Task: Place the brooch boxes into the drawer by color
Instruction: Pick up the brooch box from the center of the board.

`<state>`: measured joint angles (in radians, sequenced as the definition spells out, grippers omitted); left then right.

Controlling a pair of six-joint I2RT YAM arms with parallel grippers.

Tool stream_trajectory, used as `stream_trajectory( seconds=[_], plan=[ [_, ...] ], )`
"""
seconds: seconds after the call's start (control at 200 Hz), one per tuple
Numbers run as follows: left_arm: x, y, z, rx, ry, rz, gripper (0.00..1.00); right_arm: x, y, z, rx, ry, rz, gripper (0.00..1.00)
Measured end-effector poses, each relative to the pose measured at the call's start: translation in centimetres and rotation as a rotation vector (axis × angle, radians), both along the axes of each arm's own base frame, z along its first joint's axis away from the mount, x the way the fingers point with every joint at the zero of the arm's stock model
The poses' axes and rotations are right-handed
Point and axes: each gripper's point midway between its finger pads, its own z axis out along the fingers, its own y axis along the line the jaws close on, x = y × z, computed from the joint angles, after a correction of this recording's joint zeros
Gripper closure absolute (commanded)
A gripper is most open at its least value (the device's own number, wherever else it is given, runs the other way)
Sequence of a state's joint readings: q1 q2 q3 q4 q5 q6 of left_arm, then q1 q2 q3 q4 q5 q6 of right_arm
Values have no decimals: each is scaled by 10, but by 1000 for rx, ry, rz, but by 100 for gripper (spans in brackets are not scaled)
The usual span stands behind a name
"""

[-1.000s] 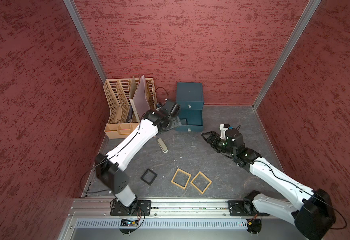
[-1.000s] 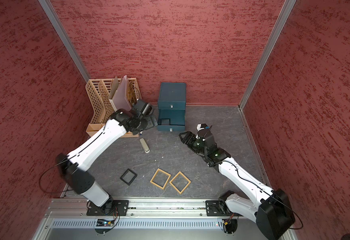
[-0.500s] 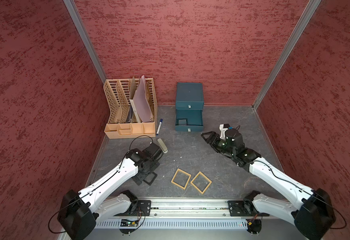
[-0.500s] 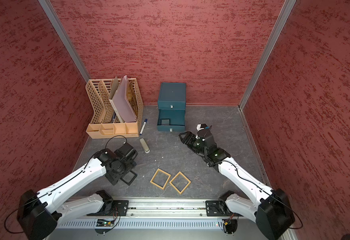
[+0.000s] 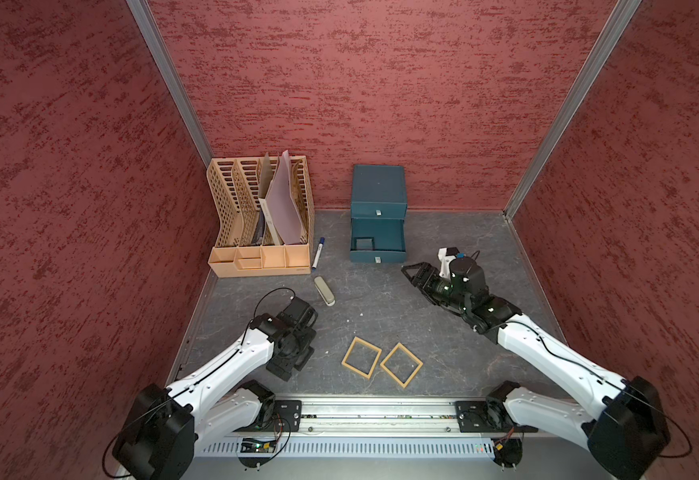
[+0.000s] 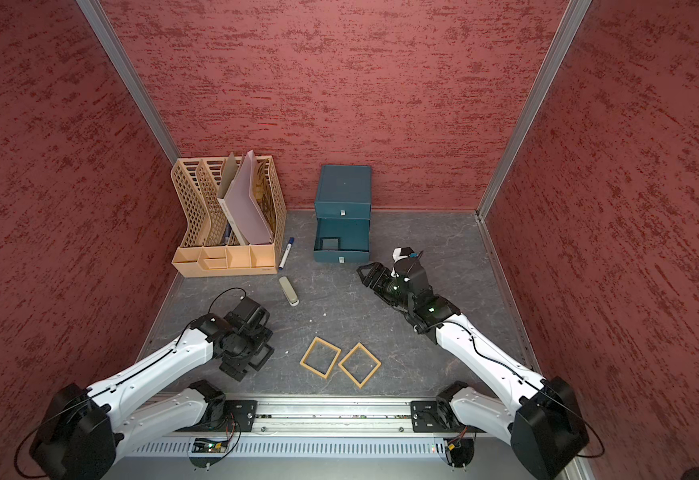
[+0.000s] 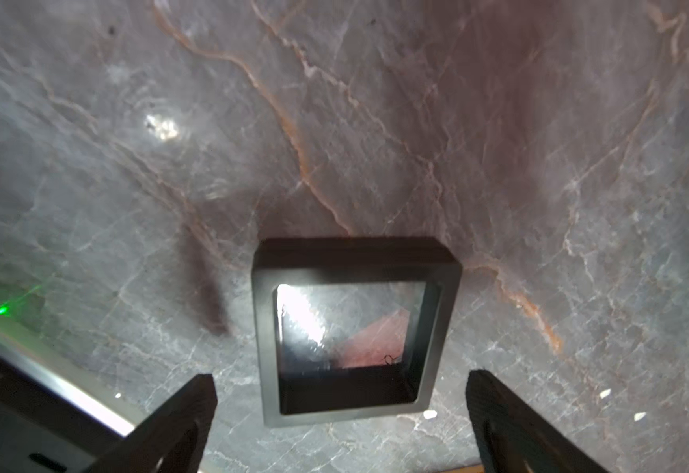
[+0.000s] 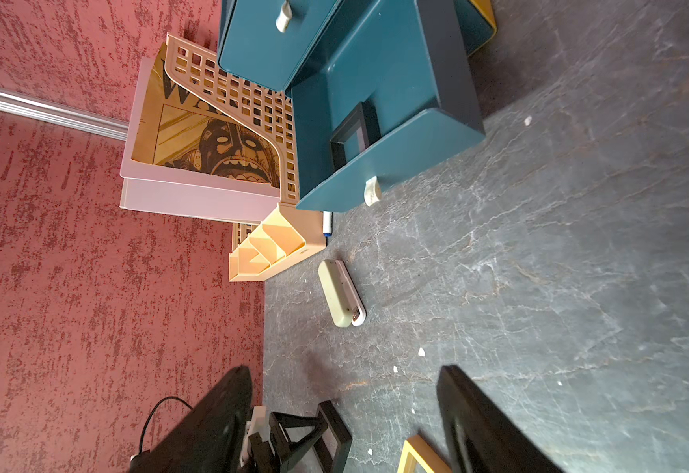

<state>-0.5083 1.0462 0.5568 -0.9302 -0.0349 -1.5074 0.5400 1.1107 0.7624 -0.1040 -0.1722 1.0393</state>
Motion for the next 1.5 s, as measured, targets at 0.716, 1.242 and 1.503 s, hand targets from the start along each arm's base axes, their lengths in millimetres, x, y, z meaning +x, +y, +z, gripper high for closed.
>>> stream_trajectory(
  seconds=[0.716,1.242,1.503],
  plan=[
    [6,1,-20,12,28,-17,27,0,0,0,4,0,-2,23],
    [63,-29,52,72,-166,-210,33,0,0,0,-2,0,-1,23],
    [150,-88,139,87,-362,-452,33,-1,-3,-4,-27,4,-4,23]
  ],
)
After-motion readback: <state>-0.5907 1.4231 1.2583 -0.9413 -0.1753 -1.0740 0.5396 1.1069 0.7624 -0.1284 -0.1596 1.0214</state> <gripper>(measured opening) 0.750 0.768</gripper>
